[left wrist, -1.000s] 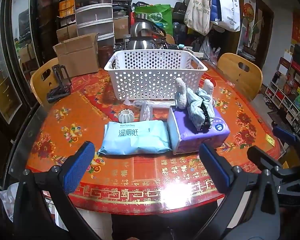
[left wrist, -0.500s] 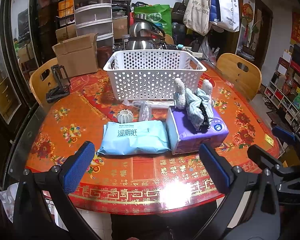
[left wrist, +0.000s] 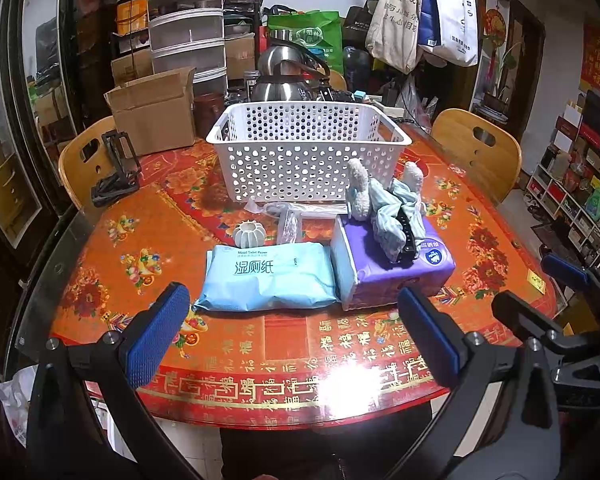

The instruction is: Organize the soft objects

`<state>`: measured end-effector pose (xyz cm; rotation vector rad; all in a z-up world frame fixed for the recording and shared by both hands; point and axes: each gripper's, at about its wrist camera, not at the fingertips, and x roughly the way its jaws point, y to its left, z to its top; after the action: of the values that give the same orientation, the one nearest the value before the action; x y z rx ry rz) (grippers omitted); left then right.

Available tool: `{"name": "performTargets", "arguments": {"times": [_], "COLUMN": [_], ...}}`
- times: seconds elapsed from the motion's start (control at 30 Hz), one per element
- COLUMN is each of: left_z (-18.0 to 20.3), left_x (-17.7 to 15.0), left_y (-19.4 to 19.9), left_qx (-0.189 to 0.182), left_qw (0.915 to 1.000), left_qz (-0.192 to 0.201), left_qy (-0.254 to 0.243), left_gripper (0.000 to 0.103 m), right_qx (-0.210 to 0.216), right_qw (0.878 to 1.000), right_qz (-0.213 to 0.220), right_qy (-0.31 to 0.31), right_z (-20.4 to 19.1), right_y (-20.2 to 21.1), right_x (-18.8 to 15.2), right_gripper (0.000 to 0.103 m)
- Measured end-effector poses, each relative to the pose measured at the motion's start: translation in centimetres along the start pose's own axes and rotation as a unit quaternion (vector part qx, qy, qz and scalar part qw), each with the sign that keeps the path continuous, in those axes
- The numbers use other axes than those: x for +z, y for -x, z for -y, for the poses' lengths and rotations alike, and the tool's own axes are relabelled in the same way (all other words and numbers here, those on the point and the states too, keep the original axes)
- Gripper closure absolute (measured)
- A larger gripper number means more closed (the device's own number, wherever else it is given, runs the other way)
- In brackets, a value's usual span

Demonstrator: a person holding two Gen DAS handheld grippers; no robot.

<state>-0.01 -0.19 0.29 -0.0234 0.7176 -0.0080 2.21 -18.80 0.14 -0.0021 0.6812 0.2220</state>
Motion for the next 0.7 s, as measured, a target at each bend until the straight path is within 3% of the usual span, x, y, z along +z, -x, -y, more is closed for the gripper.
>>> {"name": "performTargets", "arguments": {"times": [0.7], "left_z": [-0.03], "left_x": [0.13], "left_y": [-0.02], "left_qx": [-0.003], "left_qw": [1.0000], "left_qz": [-0.002], "left_qy": [0.001], "left_gripper": [0.000], "right_qx": [0.000], "right_qw": [1.000], "right_qz": [0.000], "right_qy": [0.000], "right_z": [0.02], "right_y": [0.01], "right_x": [0.05], "right_gripper": [0.000]}}
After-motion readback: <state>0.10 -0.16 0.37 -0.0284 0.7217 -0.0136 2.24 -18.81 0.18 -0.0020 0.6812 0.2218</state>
